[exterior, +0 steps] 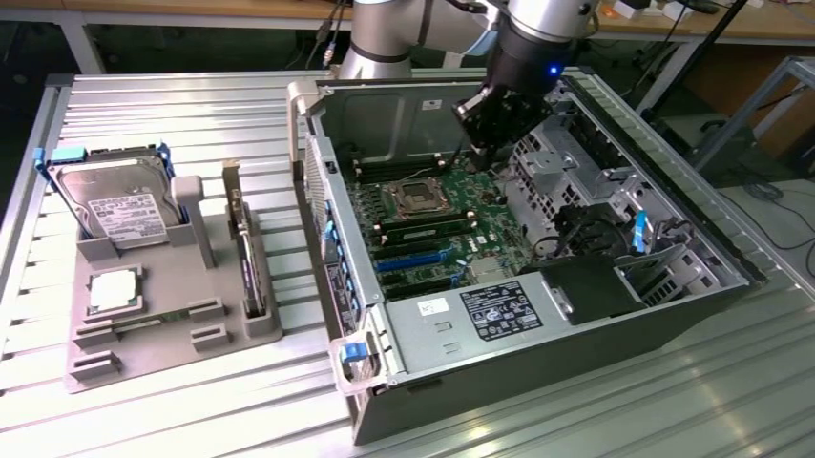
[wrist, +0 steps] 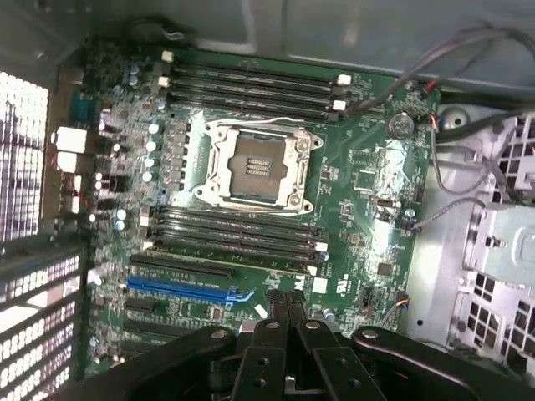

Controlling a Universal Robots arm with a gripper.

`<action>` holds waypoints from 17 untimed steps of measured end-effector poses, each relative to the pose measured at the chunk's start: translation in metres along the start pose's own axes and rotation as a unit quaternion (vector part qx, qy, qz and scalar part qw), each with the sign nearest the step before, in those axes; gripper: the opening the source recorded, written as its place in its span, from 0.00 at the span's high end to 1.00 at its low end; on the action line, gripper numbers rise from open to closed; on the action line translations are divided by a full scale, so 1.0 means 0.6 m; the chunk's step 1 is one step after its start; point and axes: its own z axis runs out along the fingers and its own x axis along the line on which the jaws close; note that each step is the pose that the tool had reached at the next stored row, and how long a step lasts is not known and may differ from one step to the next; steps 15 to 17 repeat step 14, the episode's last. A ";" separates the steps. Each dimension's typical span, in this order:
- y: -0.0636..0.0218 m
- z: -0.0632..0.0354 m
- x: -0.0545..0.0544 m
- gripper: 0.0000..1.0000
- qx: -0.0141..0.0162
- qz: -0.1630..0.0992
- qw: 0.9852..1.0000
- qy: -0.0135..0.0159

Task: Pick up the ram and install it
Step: 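Press down the ram until it locks into place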

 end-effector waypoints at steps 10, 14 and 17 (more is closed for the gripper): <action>0.001 0.001 0.000 0.89 -0.003 0.101 0.995 0.001; 0.001 0.001 0.000 0.89 -0.003 0.101 0.995 0.001; 0.001 0.001 0.000 0.89 -0.003 0.101 0.995 0.001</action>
